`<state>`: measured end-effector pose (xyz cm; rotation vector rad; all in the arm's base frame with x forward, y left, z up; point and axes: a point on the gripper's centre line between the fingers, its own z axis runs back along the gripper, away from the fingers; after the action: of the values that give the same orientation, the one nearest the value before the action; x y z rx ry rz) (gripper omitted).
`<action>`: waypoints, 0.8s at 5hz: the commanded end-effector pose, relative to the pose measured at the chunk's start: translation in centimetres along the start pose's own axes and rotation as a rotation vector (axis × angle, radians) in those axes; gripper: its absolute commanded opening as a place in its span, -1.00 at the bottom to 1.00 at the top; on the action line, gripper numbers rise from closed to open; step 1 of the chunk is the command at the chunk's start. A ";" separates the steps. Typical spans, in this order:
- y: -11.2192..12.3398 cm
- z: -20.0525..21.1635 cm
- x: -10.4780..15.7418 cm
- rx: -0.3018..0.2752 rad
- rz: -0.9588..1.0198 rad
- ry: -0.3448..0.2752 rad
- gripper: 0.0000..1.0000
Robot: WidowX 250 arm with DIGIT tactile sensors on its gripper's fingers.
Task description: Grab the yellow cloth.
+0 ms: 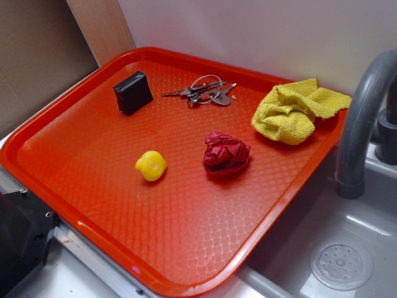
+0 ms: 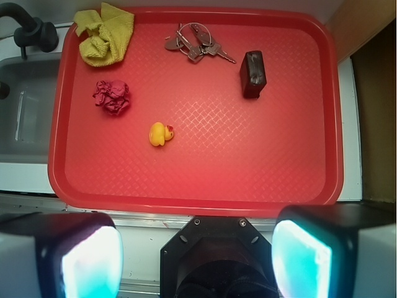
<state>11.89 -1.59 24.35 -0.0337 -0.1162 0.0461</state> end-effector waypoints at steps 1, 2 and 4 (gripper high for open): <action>0.0 0.0 0.0 0.000 0.000 0.000 1.00; -3.9 -3.8 4.4 0.054 -0.257 -0.104 1.00; -8.6 -10.3 12.6 0.105 -0.626 -0.253 1.00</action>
<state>25.95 -9.44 14.23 0.1130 -0.3199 -0.5891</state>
